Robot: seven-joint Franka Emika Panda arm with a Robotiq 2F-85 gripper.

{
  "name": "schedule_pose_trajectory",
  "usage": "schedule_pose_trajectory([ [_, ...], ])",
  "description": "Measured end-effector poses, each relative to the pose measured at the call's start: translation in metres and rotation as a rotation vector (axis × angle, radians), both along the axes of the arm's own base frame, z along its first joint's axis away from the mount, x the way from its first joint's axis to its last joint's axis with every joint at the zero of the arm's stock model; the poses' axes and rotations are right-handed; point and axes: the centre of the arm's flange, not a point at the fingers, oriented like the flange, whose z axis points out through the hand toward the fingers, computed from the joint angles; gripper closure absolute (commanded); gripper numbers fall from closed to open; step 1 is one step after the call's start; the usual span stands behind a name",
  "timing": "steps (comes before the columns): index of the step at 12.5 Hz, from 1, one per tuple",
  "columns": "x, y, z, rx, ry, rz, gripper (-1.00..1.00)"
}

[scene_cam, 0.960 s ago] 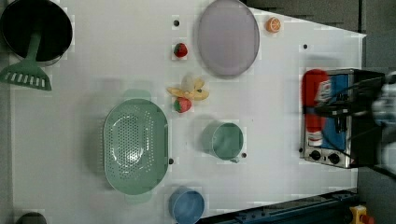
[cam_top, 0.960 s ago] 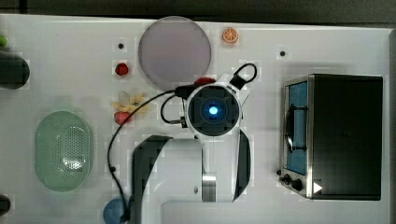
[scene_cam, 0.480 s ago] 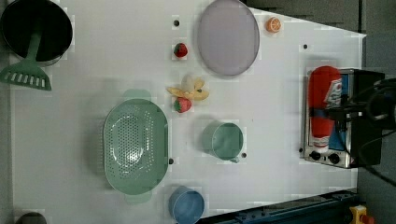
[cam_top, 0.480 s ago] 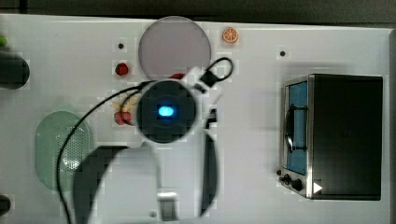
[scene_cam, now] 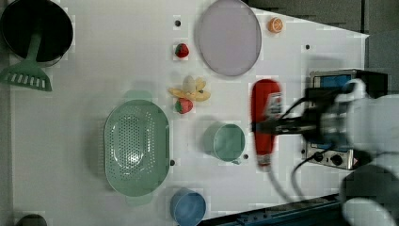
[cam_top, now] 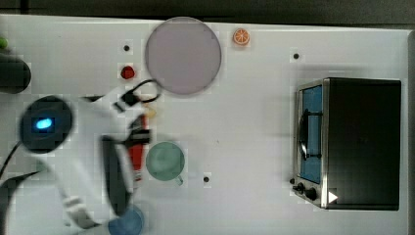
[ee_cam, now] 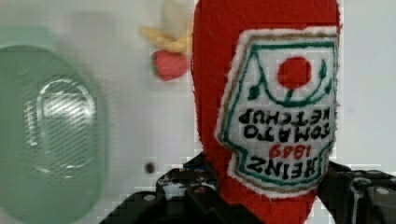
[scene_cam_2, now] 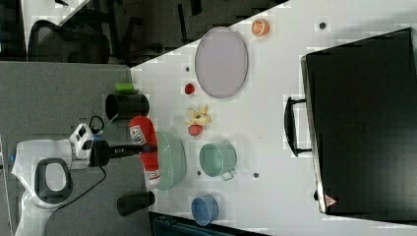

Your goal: Pick Ketchup from the table and place it in strainer.

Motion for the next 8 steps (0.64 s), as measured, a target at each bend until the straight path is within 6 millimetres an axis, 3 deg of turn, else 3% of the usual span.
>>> schedule_pose_trajectory([
  [2, -0.011, 0.054, -0.021, 0.045, -0.026, 0.030, -0.18],
  [4, -0.022, 0.093, -0.038, 0.091, -0.039, 0.053, -0.18],
  [8, -0.023, 0.134, -0.072, 0.187, -0.043, -0.028, -0.18],
])
